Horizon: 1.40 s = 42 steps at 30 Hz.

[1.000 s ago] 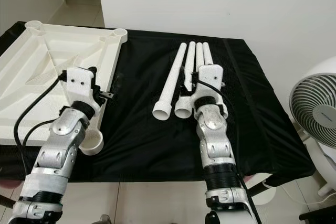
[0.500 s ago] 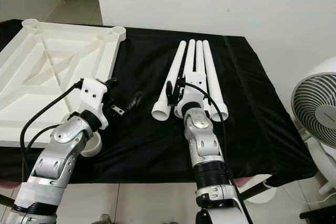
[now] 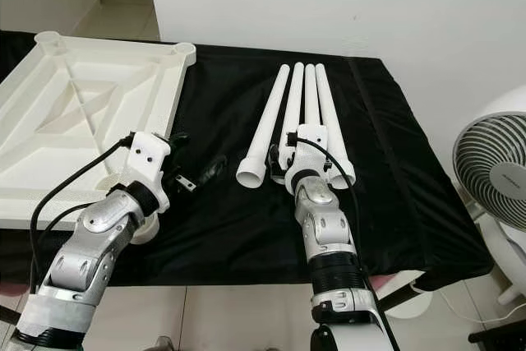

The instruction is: Building children table

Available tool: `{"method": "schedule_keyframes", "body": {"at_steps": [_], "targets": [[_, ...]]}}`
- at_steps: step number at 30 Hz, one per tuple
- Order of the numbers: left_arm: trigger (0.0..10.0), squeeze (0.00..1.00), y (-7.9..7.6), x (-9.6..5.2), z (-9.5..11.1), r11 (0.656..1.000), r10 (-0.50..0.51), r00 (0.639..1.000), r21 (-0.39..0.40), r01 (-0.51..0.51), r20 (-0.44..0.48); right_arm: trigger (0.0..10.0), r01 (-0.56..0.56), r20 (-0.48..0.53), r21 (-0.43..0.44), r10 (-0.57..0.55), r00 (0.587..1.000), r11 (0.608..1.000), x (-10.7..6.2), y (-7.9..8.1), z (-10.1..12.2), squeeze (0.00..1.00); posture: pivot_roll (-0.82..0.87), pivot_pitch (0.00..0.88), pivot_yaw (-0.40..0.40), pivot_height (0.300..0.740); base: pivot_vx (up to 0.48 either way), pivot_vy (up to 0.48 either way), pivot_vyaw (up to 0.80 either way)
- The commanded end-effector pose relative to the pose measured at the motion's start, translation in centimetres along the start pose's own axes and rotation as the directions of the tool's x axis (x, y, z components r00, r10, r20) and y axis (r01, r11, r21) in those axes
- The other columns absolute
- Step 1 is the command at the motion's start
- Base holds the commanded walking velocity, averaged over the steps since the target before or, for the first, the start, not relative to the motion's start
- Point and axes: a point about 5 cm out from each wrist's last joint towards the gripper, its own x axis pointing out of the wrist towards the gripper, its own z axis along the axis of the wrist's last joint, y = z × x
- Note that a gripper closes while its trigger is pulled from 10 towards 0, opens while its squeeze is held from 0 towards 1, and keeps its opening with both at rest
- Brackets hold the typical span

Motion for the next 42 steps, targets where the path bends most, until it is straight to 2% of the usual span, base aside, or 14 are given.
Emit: {"method": "schedule_keyframes", "body": {"at_steps": [1,15,25,29,36,37,38,39,42], "targets": [[10.0,0.0,-0.6,-0.1,-0.2,0.998,-0.065,0.998,-0.009,0.065,-0.012,10.0,0.001,-0.1,0.025,0.001,0.995,1.0,-0.2,-0.1,-2.0,0.0,0.14,0.032,-0.057,0.74,0.0,0.0,0.0],[10.0,0.0,-0.5,-0.6,-0.4,0.999,-0.04,0.999,-0.011,0.039,-0.03,10.0,-0.031,-0.214,0.053,0.041,0.976,0.998,-0.5,0.5,-3.5,0.0,0.15,0.043,-0.055,0.74,0.0,0.0,0.0],[10.0,0.0,-0.4,-0.8,-0.3,1.0,-0.029,0.999,-0.011,0.029,-0.034,10.0,0.005,-0.148,0.047,0.002,0.989,0.999,-0.3,0.0,-3.4,0.0,0.15,0.059,-0.048,0.74,0.0,0.0,0.0],[10.0,0.0,-0.1,-0.7,-0.2,1.0,-0.023,0.999,-0.008,0.023,-0.035,10.0,0.03,-0.065,0.056,-0.026,0.998,0.998,0.0,0.1,-3.1,0.0,0.15,0.071,-0.037,0.74,0.0,0.0,0.0],[10.0,0.0,0.1,-0.7,-0.1,1.0,-0.018,0.999,-0.004,0.018,-0.035,10.0,0.038,-0.06,0.078,-0.034,0.998,0.996,0.3,0.1,-3.5,0.0,0.15,0.075,-0.03,0.74,0.0,0.0,0.0],[10.0,0.0,0.1,-0.7,0.0,1.0,-0.015,0.999,-0.001,0.015,-0.034,8.5,0.035,-0.047,0.095,-0.031,0.998,0.995,0.3,0.2,-3.6,0.0,0.15,0.076,-0.027,0.74,0.0,0.0,0.0],[10.0,0.0,0.1,-0.7,0.0,1.0,-0.015,0.999,-0.001,0.015,-0.034,8.5,0.035,-0.047,0.095,-0.031,0.998,0.995,0.3,0.2,-3.6,0.0,0.15,0.076,-0.027,0.74,0.0,0.0,0.0],[10.0,0.0,0.2,-0.7,0.0,1.0,-0.012,0.999,0.001,0.012,-0.034,3.2,0.035,-0.038,0.097,-0.031,0.999,0.995,0.4,0.2,-3.8,0.0,0.15,0.076,-0.027,0.74,0.0,0.0,0.0],[10.0,0.0,0.2,-0.7,0.0,1.0,-0.011,0.999,0.002,0.011,-0.035,3.2,0.033,-0.032,0.097,-0.03,0.999,0.995,0.4,0.2,-3.8,0.0,0.15,0.076,-0.027,0.74,0.0,0.0,0.0]]}}
